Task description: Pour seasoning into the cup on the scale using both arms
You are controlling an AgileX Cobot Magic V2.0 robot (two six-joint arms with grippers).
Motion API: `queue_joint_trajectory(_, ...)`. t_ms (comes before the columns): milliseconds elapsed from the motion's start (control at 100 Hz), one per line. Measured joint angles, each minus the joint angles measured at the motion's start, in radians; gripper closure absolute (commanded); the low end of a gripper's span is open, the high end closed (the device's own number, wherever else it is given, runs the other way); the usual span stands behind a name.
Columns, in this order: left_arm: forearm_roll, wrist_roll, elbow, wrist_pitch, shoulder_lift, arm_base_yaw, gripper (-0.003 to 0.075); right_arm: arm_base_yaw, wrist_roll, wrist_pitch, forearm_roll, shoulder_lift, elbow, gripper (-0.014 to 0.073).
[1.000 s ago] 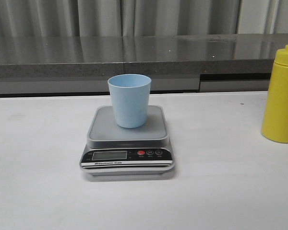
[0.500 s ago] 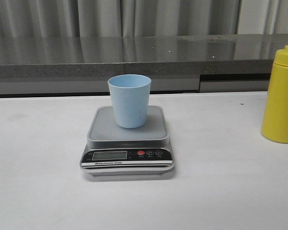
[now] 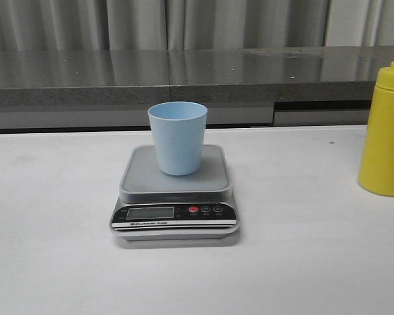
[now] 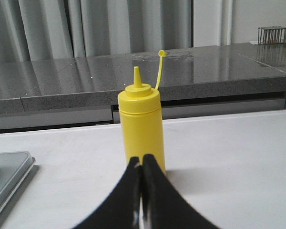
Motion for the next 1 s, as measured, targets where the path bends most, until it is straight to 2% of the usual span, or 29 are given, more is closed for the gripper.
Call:
queue_joint_trajectory(530, 0.000, 0.000, 0.013, -0.005, 0.000, 0.015, 0.0741, 0.000, -0.002, 0.000, 0.000, 0.000, 0.000, 0.0662)
queue_joint_trajectory(640, 0.000, 0.000, 0.056, -0.087, 0.000, 0.065, 0.0741, 0.000, -0.002, 0.000, 0.000, 0.000, 0.000, 0.0662)
queue_joint_trajectory(790, 0.029, 0.000, 0.169, -0.286, -0.002, 0.154, 0.0741, 0.000, -0.004, 0.000, 0.000, 0.000, 0.000, 0.0662)
queue_joint_trajectory(910, 0.059, 0.000, 0.256, -0.397, -0.030, 0.171, 0.0741, 0.000, -0.004, 0.000, 0.000, 0.000, 0.000, 0.0662)
queue_joint_trajectory(1000, 0.061, 0.000, 0.312, -0.422, -0.067, 0.176, 0.0741, 0.000, -0.004, 0.000, 0.000, 0.000, 0.000, 0.0662)
